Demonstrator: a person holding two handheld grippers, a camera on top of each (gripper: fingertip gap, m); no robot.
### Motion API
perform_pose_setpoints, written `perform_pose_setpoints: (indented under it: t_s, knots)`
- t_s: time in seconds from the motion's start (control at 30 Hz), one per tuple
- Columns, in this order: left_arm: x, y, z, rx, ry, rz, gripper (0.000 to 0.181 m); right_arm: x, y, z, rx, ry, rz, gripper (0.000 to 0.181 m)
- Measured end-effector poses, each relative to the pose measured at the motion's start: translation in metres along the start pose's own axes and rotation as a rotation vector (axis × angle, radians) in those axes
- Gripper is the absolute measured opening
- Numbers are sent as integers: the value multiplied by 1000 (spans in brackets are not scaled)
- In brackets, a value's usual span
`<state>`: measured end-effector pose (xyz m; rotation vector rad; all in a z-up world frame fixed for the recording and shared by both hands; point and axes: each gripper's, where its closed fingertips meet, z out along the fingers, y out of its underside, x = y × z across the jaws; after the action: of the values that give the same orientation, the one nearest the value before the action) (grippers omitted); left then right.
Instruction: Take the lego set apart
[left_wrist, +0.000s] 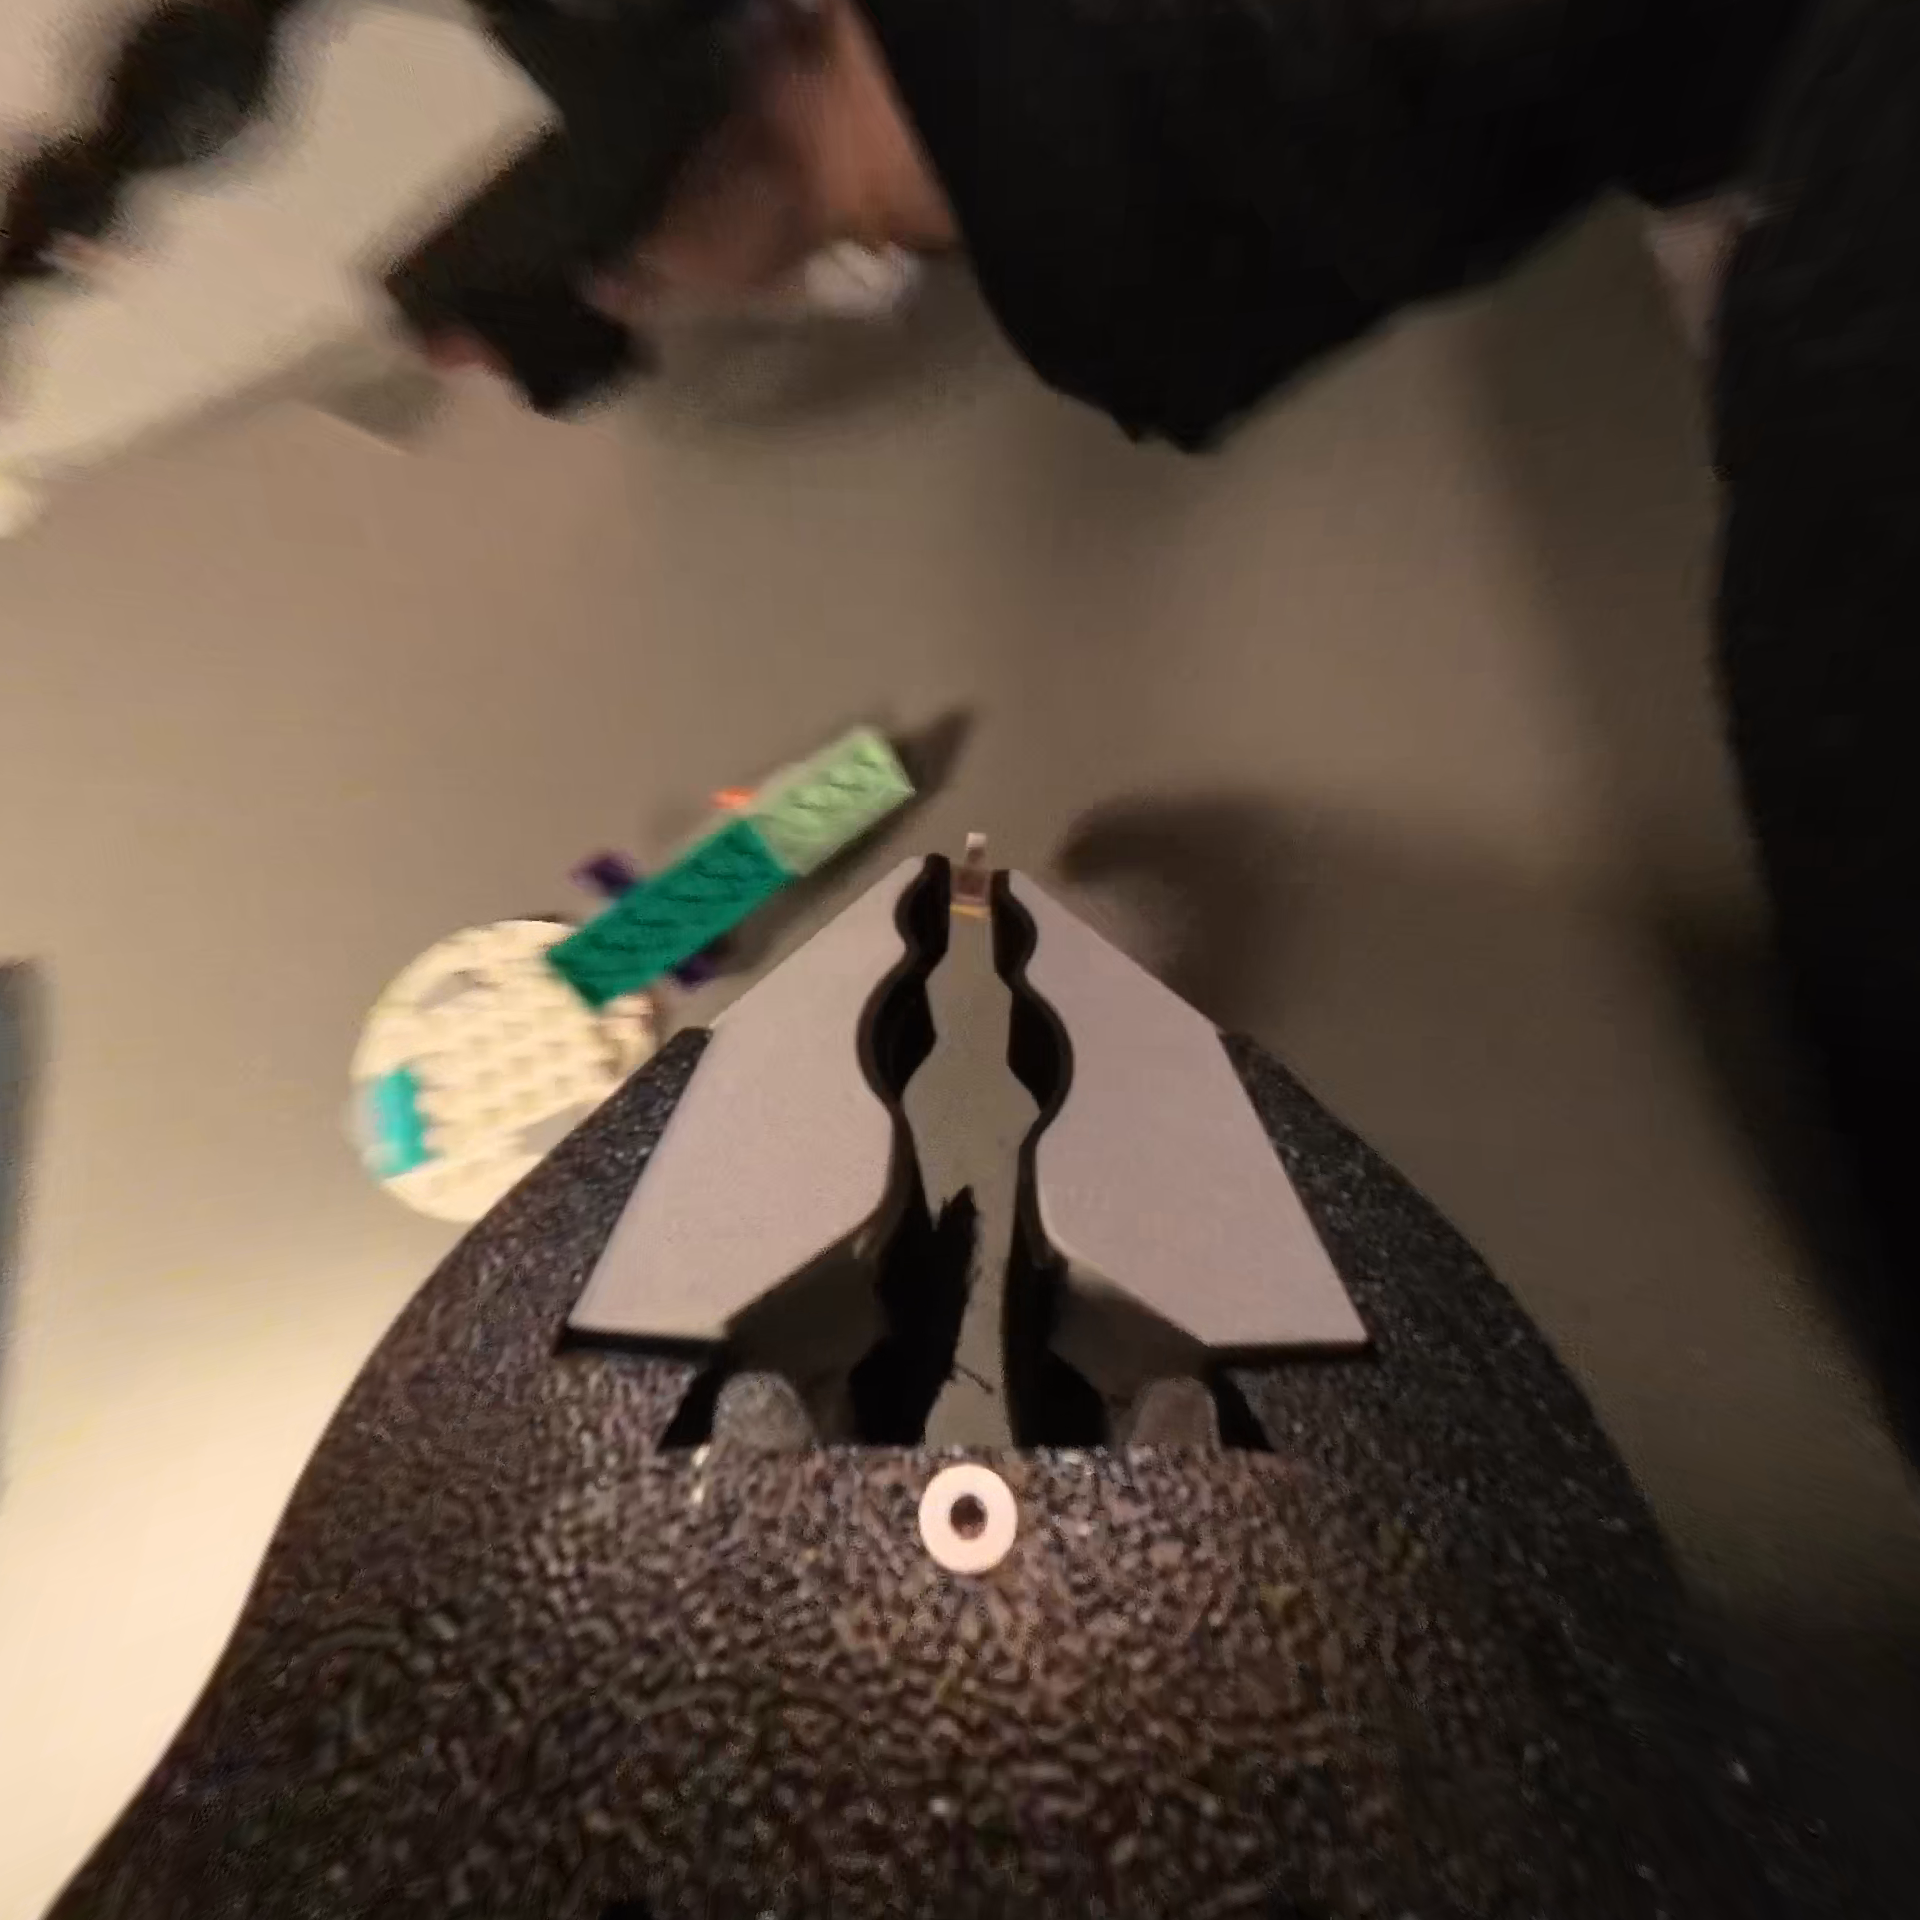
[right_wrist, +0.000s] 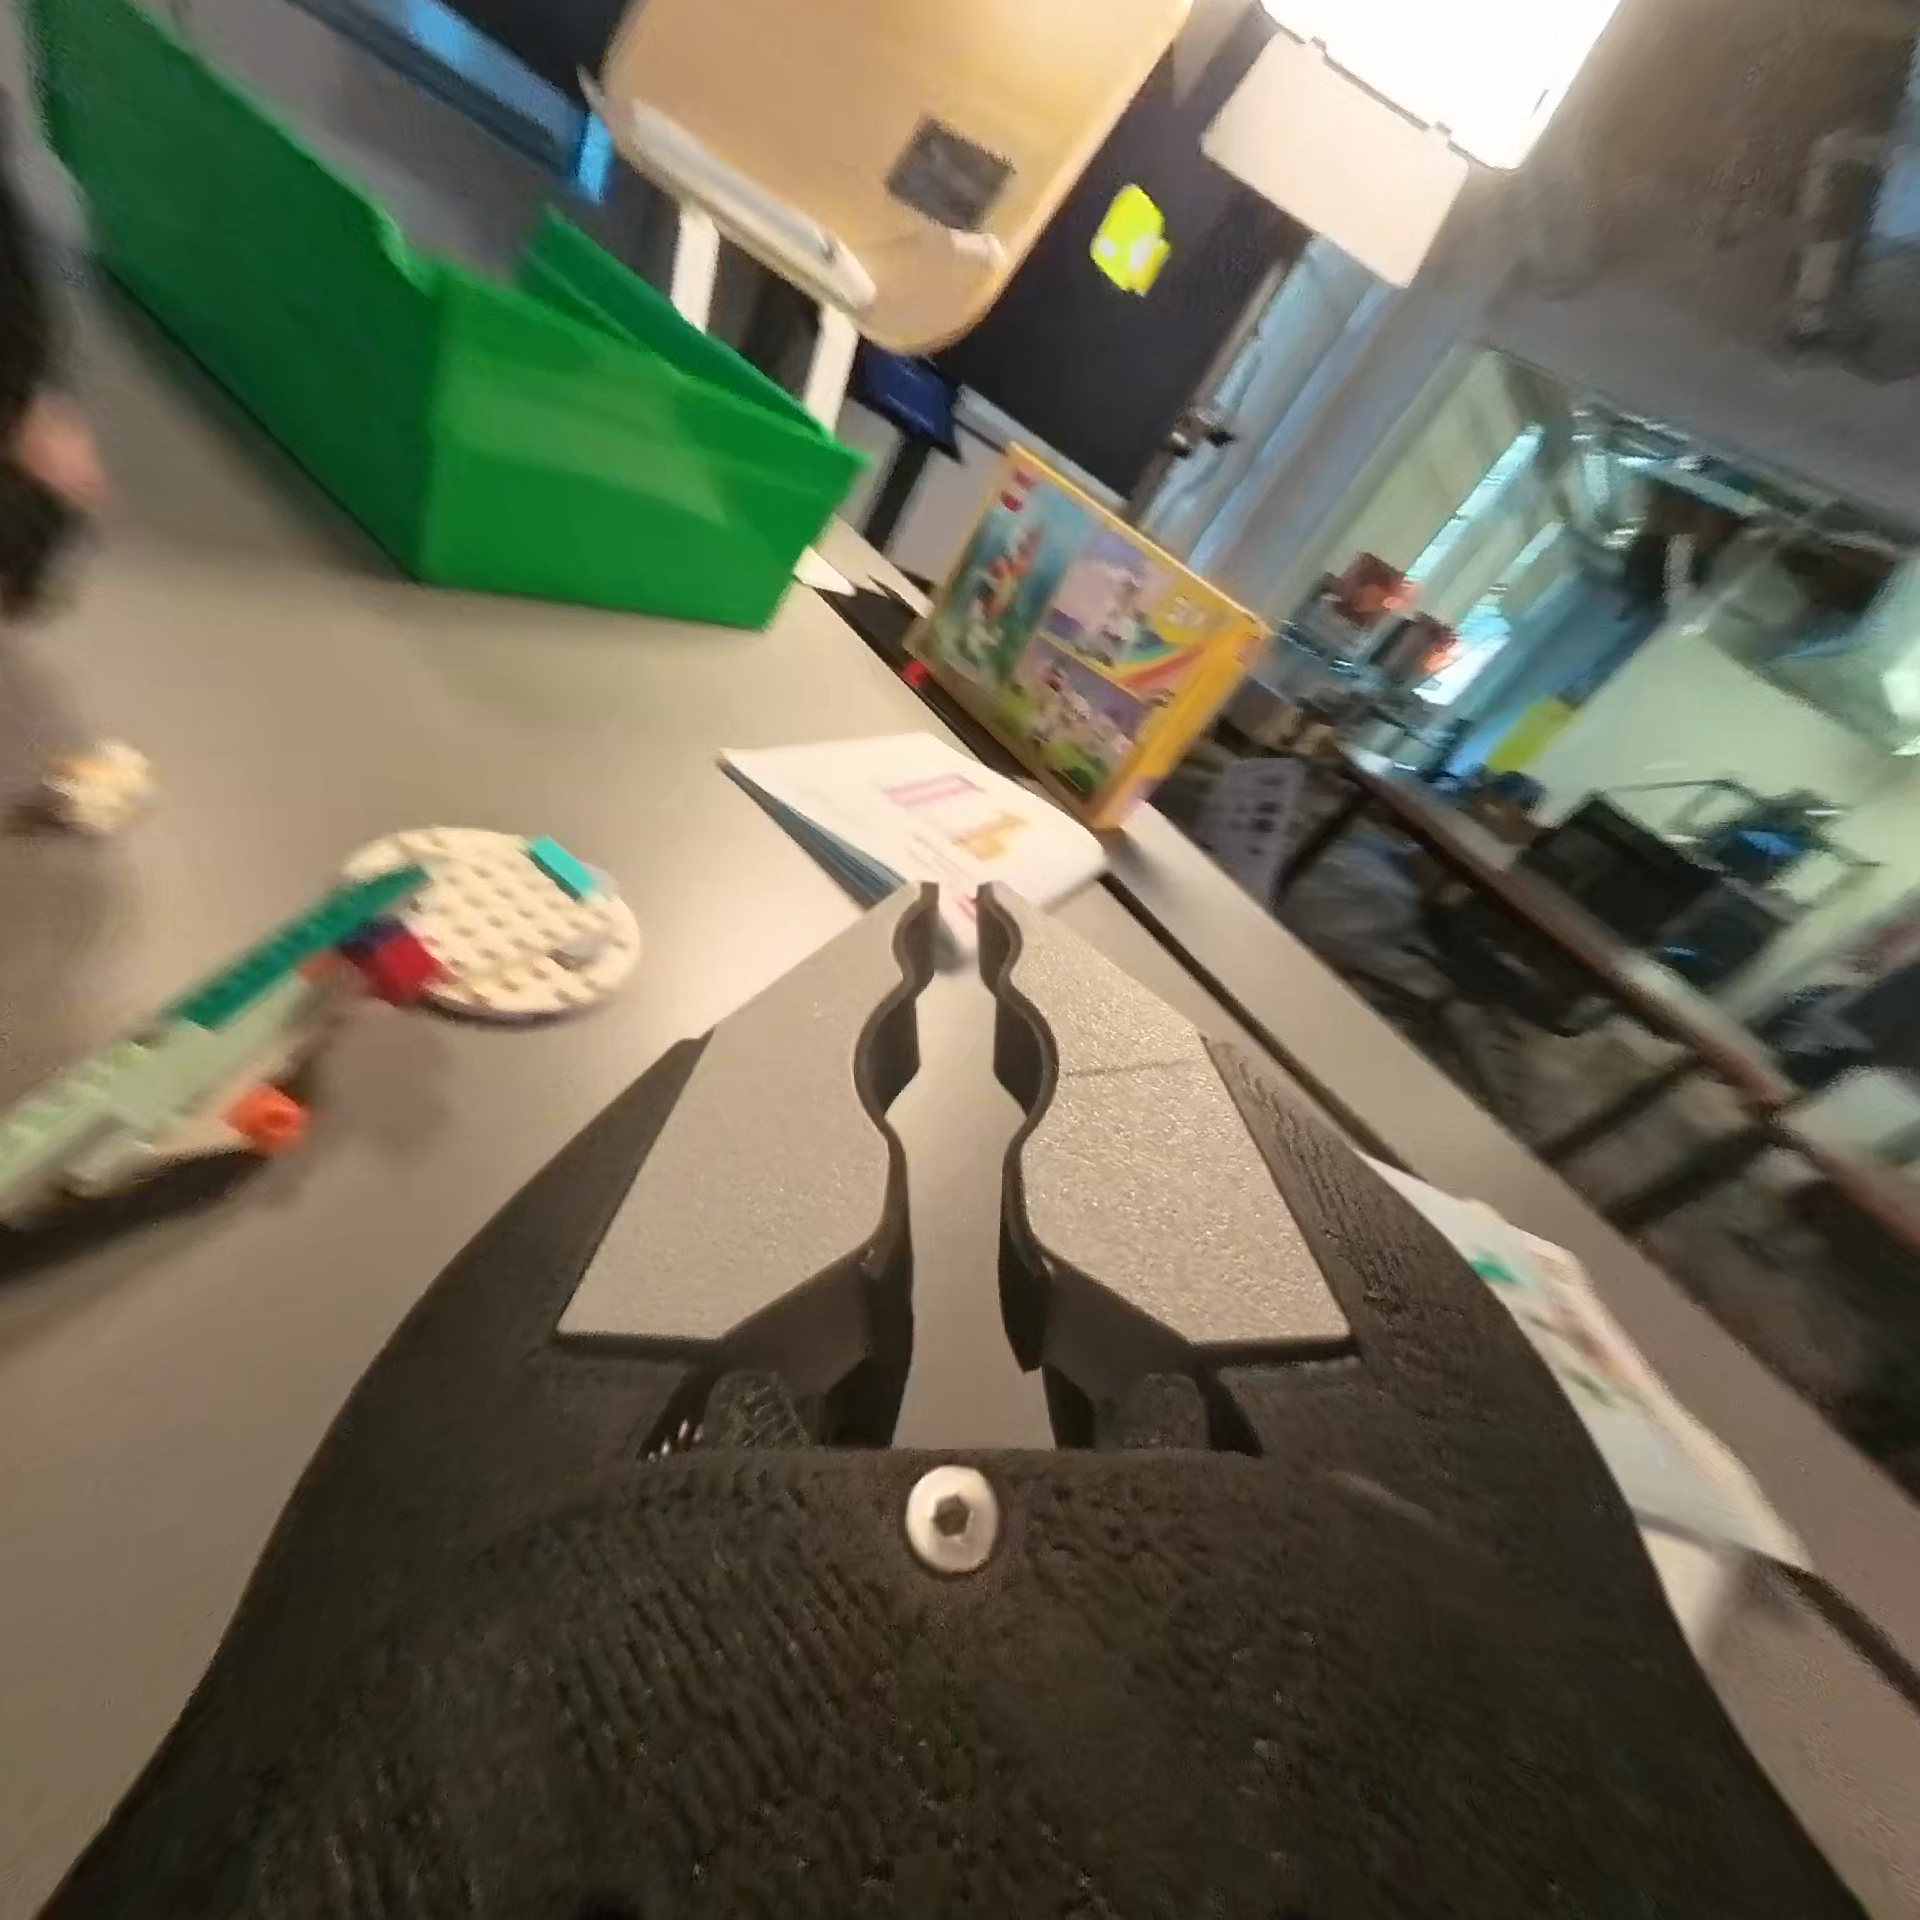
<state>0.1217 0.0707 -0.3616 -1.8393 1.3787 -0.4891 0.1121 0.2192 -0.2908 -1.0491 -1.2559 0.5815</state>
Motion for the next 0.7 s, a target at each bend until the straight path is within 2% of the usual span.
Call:
perform_pose_setpoints:
  t_s: [0.03,0.1,0.17,0.23,0.33,0.47,0.53,0.57,0.63,0.7]
  knots:
    - [-18,-9,-6,71,-93,4,7,-10,-8,1,33,-75,70,3]
    - [-47,-24,-20,208,-229,-4,6,-34,-26,-1,95,-260,237,0]
    - [-68,-30,-29,304,-248,-142,6,-47,-42,-3,154,-373,369,0]
    - [-83,-42,-38,462,-176,-362,6,-54,-52,-4,199,-432,438,5]
    - [-96,-60,-56,714,45,-673,6,-54,-67,-6,268,-476,551,7]
    - [-104,-70,-65,886,253,-870,6,-46,-74,-5,310,-451,646,12]
    - [-107,-73,-66,947,339,-957,6,-41,-73,-2,307,-381,591,20]
    - [-108,-74,-66,968,375,-1003,6,-39,-72,-2,300,-327,498,22]
    - [-110,-75,-66,1000,432,-1076,6,-41,-69,-1,260,-234,274,19]
    - [-110,-76,-64,1018,461,-1120,6,-45,-68,2,228,-181,153,16]
